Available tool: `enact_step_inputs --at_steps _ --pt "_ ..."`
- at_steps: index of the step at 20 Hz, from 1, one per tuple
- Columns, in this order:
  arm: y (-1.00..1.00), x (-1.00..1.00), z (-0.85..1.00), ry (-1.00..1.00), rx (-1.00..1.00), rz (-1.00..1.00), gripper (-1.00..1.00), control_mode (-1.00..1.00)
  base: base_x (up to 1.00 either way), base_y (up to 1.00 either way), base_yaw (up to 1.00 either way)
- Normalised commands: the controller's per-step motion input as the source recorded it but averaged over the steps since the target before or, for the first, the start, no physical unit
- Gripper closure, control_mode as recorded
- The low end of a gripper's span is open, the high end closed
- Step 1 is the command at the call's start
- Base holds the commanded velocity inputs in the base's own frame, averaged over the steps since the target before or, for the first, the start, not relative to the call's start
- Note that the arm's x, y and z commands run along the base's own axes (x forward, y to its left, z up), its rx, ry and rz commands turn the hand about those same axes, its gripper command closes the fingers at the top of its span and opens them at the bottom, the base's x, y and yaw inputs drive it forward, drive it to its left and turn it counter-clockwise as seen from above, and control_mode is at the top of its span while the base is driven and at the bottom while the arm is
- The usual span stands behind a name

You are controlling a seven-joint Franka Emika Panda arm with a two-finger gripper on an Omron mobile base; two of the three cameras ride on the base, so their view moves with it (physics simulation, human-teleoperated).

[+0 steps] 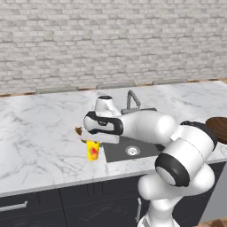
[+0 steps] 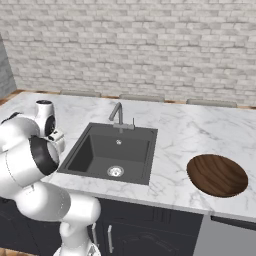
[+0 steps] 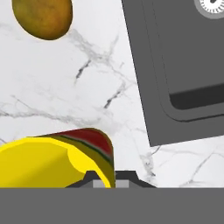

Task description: Remove the pear and orange from the sink. Then move the bowl and cup from the counter to the sink for washing.

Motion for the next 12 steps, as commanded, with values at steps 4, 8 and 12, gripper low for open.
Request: enact_step_inputs --at_steps 4,8,12 --pt "-0.35 -0.09 0.29 0.0 0.0 0.0 1.0 -1.0 0.0 0.0 0.0" --pt "-0.39 -0.06 0.25 0.0 0.0 0.0 1.0 -1.0 0.0 0.0 0.0" --pt "-0.39 -0.01 0.21 0.0 0.0 0.0 1.0 -1.0 0.0 0.0 0.0"
